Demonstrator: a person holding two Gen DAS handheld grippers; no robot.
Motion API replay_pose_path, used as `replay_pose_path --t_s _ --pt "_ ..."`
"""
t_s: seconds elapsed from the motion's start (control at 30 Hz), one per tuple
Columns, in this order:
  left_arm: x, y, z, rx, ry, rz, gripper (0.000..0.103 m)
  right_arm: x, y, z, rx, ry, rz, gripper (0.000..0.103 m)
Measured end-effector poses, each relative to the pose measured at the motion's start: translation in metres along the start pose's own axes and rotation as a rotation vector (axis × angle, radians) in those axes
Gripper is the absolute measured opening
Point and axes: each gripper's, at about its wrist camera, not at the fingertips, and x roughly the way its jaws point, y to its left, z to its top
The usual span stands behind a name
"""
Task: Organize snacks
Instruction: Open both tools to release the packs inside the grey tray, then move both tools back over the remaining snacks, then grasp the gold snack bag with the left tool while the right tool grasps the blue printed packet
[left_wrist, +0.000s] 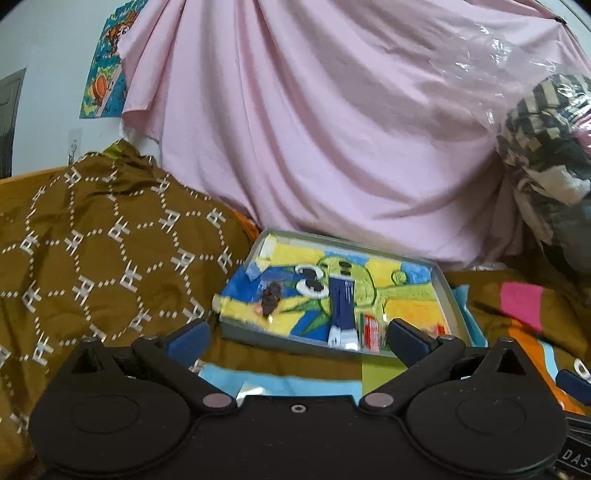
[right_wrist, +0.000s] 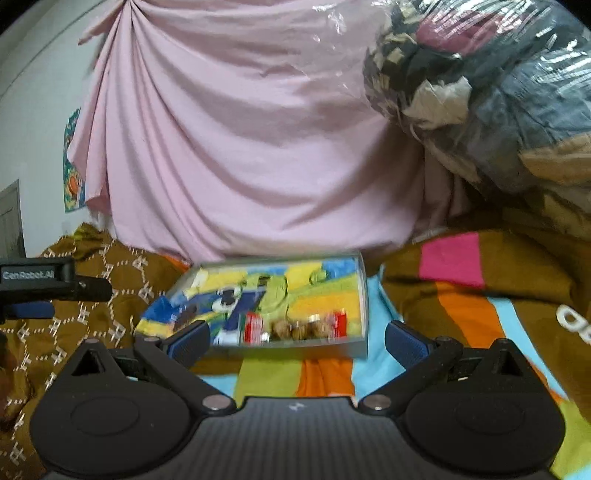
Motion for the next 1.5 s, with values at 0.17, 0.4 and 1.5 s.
replay_pose_path --t_s 0.17,0.4,1.5 --pt "-0.017 0.012 -0.016 0.001 0.037 -0.007 0.102 -0.019 0.005 -0.013 -0.027 0.06 0.002 0.103" --pt "-0.036 0.029 -0.041 0.044 0.091 -0.017 0.102 -0.035 0.018 -0.029 -0.099 0.166 0.04 0.103" --pt "-0.018 0.033 -0.126 0.215 0.384 -0.157 0.102 0.004 0.054 -0.079 -0.465 0.495 0.098 0.103"
